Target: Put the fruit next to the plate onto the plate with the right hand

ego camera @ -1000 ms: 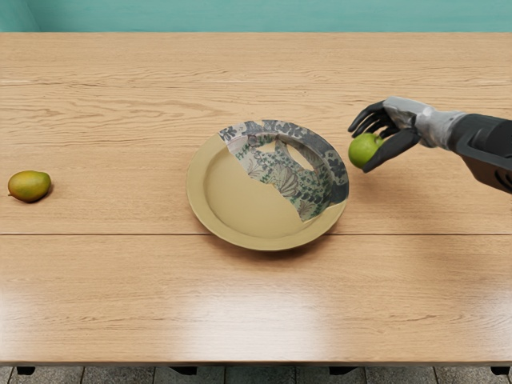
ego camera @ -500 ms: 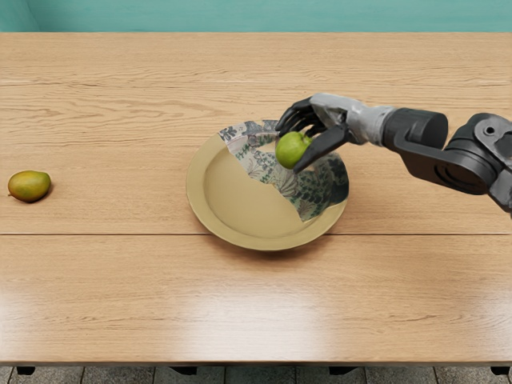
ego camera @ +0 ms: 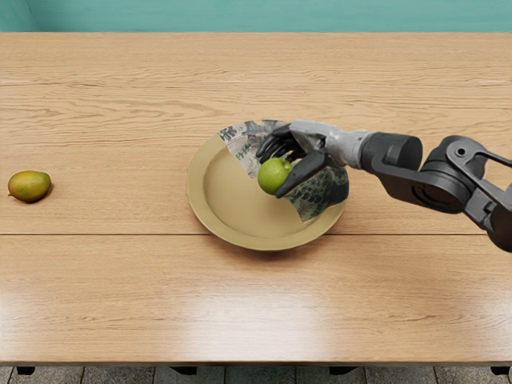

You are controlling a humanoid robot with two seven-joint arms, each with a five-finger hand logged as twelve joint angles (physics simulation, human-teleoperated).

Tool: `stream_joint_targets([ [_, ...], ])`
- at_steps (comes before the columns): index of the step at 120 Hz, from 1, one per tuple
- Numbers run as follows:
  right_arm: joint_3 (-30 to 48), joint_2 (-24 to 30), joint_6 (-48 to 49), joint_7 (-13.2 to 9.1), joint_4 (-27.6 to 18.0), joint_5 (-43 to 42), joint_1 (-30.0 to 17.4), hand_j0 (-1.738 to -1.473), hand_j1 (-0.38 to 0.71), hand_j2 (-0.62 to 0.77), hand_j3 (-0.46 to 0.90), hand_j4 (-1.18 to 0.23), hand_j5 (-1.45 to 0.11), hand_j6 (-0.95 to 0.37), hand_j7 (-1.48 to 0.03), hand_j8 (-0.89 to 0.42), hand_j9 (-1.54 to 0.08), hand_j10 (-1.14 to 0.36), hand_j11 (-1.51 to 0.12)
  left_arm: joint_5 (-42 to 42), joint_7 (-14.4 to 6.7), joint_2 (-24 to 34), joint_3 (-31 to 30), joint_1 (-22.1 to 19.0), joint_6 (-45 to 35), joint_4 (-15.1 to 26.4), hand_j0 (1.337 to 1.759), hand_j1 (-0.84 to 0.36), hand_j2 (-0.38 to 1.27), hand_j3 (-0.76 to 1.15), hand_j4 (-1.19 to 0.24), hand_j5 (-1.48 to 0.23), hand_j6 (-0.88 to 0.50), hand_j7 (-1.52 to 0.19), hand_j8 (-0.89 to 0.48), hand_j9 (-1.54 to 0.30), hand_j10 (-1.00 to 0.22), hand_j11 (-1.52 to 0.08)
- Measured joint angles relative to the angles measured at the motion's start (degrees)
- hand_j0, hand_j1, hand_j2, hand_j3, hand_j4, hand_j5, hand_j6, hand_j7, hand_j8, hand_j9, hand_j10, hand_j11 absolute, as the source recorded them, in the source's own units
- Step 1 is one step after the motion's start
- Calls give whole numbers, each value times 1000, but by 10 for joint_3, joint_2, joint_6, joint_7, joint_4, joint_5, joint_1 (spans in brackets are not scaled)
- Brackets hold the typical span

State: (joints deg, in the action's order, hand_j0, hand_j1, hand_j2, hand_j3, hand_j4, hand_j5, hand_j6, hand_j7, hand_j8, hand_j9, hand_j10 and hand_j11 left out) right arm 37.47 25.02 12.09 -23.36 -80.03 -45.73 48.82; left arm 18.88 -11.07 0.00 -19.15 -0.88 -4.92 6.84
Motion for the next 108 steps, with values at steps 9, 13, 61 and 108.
stream_joint_targets([
  [9, 0, 0, 0, 0, 0, 0, -2, -1657, 203, 298, 0, -607, -808, -521, -798, -400, -816, -502, -810, 0, 0, 0, 0, 0, 0, 0, 1658, 58, 49, 0, -243, -316, -243, -316, -243, -316, -243, -316],
  [13, -2, 0, 0, 0, 0, -1, -2, -1657, 201, 293, 0, -605, -803, -523, -794, -402, -812, -503, -806, 0, 0, 0, 0, 0, 0, 0, 1658, 58, 49, 0, -243, -316, -243, -316, -243, -316, -243, -316],
  [61, -9, 3, -5, -4, 0, -1, -3, -1658, -29, 46, 0, -305, -399, -290, -397, -254, -401, -286, -400, 0, 0, 0, 0, 0, 0, 0, 1658, 58, 49, 0, -243, -316, -243, -316, -243, -316, -243, -316],
  [108, 39, 93, 68, 9, -3, 88, 1, -1658, -256, 0, 0, -84, -109, -83, -109, -77, -109, -81, -109, 0, 0, 0, 0, 0, 0, 0, 1658, 58, 49, 0, -243, -316, -243, -316, -243, -316, -243, -316],
])
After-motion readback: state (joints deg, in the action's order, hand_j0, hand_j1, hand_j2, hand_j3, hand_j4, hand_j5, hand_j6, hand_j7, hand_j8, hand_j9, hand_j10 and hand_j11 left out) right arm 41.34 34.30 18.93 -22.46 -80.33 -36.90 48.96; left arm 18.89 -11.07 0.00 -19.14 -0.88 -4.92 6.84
